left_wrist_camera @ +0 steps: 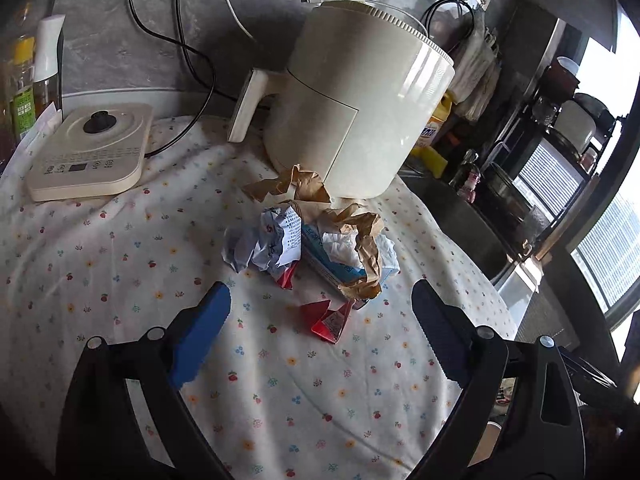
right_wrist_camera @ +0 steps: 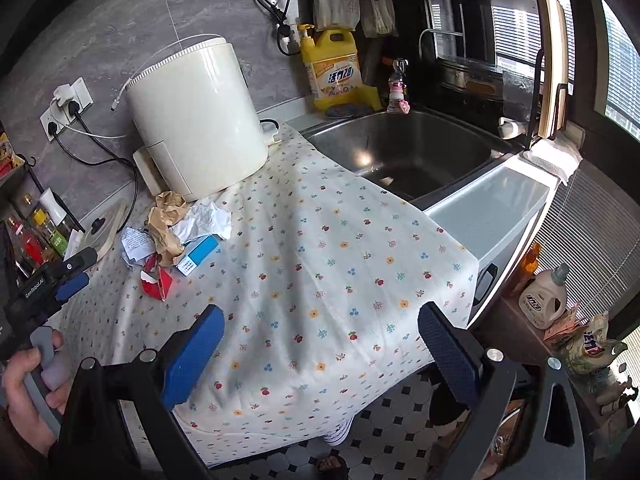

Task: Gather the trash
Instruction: 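Return both tools to the counter above the remaining trash, then grasp the crumpled white-blue wrapper with the left gripper while the right gripper grasps the brown paper bag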

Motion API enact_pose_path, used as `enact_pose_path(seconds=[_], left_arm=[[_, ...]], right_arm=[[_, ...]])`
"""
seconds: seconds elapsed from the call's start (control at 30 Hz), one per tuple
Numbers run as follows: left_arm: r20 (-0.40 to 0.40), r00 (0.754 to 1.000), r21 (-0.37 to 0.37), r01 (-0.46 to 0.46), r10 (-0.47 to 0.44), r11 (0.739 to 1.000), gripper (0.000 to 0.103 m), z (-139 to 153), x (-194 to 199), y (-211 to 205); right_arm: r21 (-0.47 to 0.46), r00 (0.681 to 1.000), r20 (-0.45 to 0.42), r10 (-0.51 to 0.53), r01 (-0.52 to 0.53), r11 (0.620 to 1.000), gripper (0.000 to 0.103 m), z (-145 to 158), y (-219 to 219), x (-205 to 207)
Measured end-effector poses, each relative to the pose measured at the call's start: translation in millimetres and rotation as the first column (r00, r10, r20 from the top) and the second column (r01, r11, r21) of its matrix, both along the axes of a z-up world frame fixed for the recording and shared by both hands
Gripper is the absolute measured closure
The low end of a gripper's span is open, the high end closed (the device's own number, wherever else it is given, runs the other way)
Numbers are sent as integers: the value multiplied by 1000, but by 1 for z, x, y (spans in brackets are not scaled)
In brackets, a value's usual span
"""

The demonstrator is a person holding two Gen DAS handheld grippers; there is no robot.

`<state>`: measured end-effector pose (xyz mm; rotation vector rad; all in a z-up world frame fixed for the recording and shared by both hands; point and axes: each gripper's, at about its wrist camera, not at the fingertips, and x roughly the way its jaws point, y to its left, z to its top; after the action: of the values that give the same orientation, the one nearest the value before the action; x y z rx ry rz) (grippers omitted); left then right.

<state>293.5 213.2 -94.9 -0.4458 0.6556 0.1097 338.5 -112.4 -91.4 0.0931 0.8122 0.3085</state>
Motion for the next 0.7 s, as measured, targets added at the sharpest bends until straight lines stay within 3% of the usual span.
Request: enact_pose_path(seconds=[0.63,0.7], left_arm=[[-86,996,-34,-5,2,999,12,-42,75,51],[-79,997,-39,-3,0,999,24,-44,75,55]], right_arm=[[-40,1000,-13,-23,23,999,13,2,24,26],[-45,1000,-8,-8,8,999,13,3,31,28]])
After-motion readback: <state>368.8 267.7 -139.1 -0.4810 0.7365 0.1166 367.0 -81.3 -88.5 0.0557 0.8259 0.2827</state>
